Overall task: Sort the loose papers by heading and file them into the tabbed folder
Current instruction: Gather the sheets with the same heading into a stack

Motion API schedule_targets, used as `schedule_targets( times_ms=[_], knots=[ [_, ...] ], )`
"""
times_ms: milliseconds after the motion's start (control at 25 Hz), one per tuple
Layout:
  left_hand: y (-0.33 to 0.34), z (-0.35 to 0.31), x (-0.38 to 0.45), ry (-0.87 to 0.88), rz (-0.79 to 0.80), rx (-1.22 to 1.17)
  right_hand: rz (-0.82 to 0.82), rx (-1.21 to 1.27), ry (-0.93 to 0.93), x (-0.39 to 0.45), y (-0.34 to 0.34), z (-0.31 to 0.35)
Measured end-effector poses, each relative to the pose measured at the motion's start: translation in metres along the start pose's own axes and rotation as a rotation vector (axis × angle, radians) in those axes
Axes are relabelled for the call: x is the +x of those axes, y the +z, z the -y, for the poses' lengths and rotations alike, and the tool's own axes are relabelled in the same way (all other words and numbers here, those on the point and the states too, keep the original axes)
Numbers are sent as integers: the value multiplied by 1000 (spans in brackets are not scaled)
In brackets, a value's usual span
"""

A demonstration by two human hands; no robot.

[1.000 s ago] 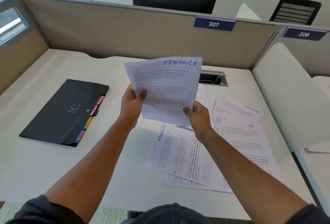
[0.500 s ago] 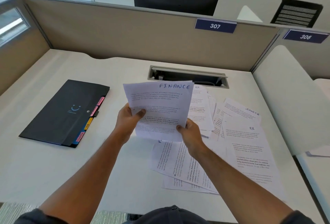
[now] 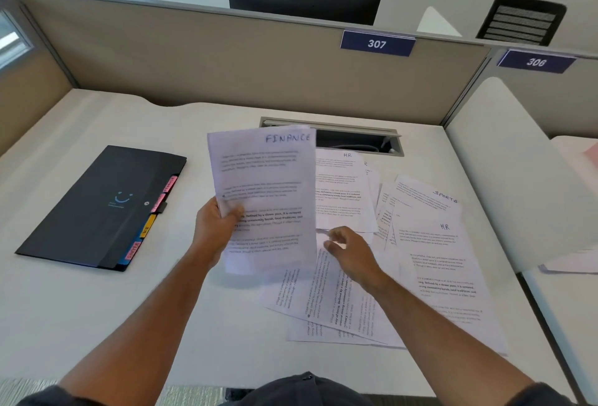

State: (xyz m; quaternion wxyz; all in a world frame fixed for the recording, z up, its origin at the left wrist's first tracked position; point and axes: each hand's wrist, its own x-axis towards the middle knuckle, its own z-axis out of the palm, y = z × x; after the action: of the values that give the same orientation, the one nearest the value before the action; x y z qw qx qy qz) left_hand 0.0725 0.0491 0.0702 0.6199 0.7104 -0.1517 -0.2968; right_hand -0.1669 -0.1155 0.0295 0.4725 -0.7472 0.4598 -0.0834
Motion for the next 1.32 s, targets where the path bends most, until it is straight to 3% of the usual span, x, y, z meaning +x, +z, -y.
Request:
schedule_targets(
  times_ms=[160,320,680,1000,1200,1320],
  knots=[
    [-13,9,5,-102,-127,-43,-185,-389,62,-1,-35,-37],
    [-28,17,2,-193,-215,-103,-75,-678,133,-5,-49,-53],
    [-43,29,-12,-296,-290,-125,3,-884,149,5,-47,-51],
    [-54,42,-20,-318,-337,-118,-40,-842,53,4,-46,-48],
    [-56,46,-20,-290,-361,-164,65,-517,-37,4,-62,-22],
    [-54,49,-19,-288,-369,-169,31,-422,-117,6,-78,2]
  ],
)
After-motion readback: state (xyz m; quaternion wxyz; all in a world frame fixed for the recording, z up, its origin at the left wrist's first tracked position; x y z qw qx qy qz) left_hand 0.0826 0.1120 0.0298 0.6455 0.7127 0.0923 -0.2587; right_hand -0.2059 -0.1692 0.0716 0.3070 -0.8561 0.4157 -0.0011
